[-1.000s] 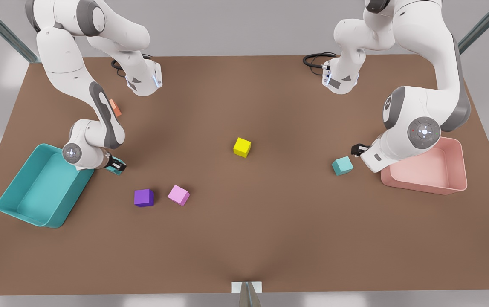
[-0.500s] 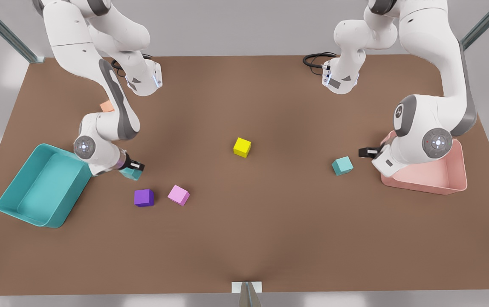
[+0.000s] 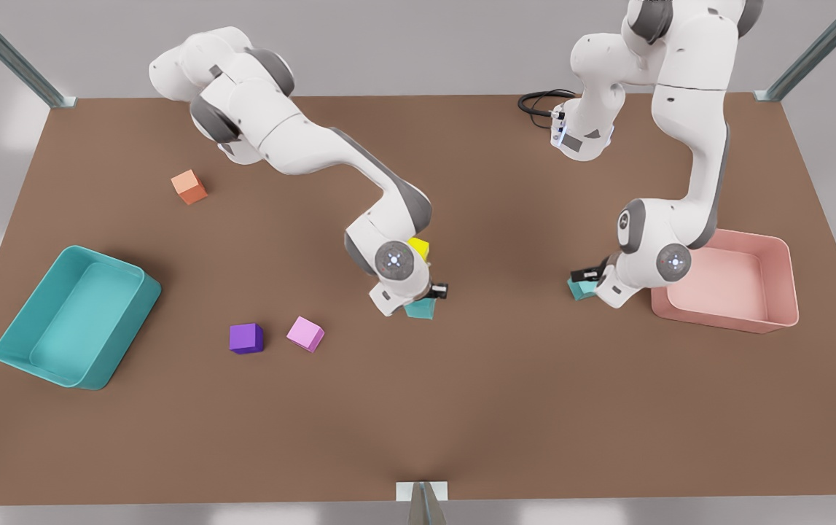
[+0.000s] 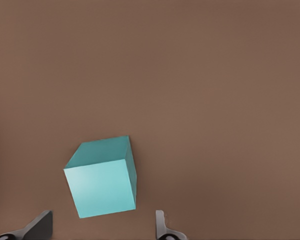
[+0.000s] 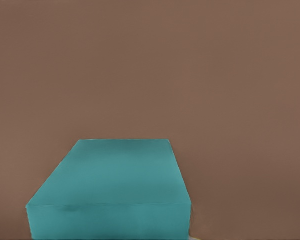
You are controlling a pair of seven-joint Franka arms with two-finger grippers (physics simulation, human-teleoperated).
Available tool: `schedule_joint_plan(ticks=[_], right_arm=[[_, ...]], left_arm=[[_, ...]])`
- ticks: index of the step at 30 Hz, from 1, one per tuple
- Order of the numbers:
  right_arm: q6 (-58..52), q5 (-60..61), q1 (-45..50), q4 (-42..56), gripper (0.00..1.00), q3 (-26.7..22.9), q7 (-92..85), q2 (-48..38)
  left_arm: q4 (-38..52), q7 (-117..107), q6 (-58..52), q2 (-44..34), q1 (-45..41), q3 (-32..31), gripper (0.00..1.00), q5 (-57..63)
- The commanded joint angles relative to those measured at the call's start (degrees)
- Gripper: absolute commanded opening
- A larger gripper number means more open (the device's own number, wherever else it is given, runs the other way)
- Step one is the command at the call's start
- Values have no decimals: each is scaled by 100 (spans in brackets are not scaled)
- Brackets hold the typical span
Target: Stack the two blue cubes on top of each other
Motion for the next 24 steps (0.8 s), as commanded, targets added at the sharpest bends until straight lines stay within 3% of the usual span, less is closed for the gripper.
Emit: schedule_joint_plan(ticks=[1,7,8,9,10,18,22,23,24], right_arm=[[306,-187,24,214,64,-10,3106,261],[1027,-336,182,249,64,-45,3176,613],[1150,-345,182,249,68,-45,3176,622],[1176,-345,182,249,95,-45,3176,674],[1194,-485,191,249,100,-45,3176,692],[763,-705,41,135,100,-45,3115,244],[-220,-661,-890,-462,100,-36,1745,-573],[-642,-626,-1215,-462,100,-28,1138,-687],[-1213,-626,-1566,-462,100,-28,593,-863]], left_arm=[[-94,-314,617,31,0,37,100,-8],[-120,-323,749,225,-27,37,100,-16],[-120,-323,749,286,-27,37,100,-16],[-120,-323,749,321,-27,37,100,-16],[-120,-323,819,383,-53,37,100,-16],[-129,-323,1065,796,-62,37,100,-16],[-120,-323,1065,867,-70,37,100,-16],[-120,-332,1065,867,-97,37,91,-16],[-120,-323,1047,849,-106,37,58,-16]])
